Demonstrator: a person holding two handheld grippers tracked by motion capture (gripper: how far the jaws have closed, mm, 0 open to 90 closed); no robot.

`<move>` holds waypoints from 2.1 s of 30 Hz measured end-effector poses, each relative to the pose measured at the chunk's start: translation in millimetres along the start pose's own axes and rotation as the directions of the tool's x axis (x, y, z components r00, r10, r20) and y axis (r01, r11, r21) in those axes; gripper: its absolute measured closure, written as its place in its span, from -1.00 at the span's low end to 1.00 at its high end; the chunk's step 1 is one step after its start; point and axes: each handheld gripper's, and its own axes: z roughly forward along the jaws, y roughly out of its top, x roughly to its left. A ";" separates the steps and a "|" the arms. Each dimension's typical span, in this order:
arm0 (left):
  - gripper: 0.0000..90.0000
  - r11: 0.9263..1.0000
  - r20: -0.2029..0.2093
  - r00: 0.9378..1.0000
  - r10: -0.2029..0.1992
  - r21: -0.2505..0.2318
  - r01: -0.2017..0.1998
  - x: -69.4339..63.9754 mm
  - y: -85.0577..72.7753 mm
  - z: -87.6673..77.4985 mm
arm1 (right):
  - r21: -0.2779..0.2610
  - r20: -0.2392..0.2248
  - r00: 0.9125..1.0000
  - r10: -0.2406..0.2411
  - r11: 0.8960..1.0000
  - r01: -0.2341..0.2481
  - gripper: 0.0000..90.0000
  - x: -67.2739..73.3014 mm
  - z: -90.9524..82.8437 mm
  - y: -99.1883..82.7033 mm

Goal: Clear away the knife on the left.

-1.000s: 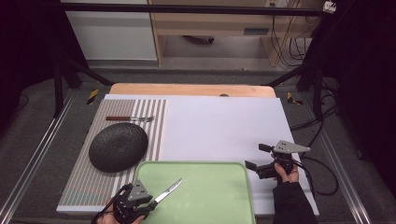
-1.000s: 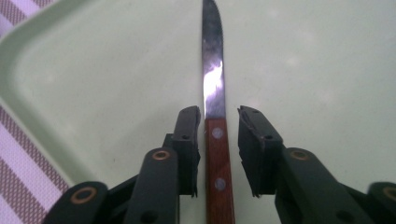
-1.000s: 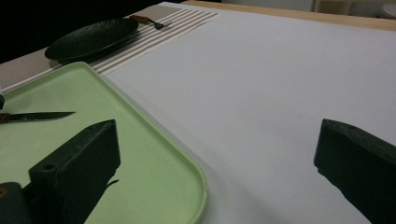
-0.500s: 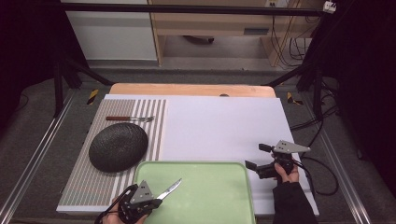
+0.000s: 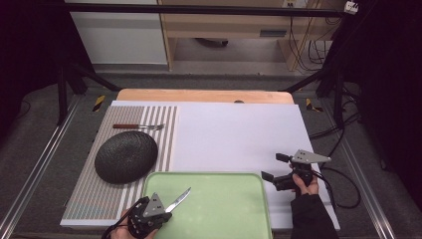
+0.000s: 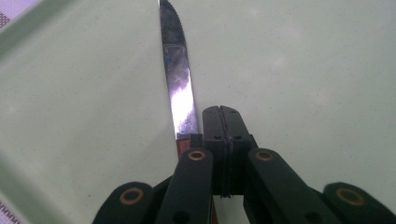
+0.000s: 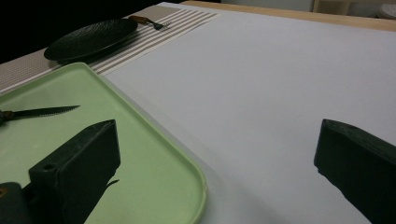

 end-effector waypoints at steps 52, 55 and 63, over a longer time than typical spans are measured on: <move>0.93 0.992 -0.069 0.990 -0.124 0.001 0.124 25.1 -21.4 -21.1 | 0.001 -0.003 1.000 0.004 1.000 -0.004 -0.98 0.2 0.1 -0.1; 0.81 0.993 -0.048 0.993 -0.111 -0.038 0.109 29.8 -17.9 -26.4 | 0.000 -0.002 1.000 0.006 1.000 -0.006 -0.98 0.0 0.3 -0.3; 0.18 0.989 -0.021 0.996 -0.084 -0.122 0.081 44.5 -10.8 -37.7 | -0.002 0.005 1.000 0.008 1.000 -0.008 -0.98 -0.6 -0.8 -0.1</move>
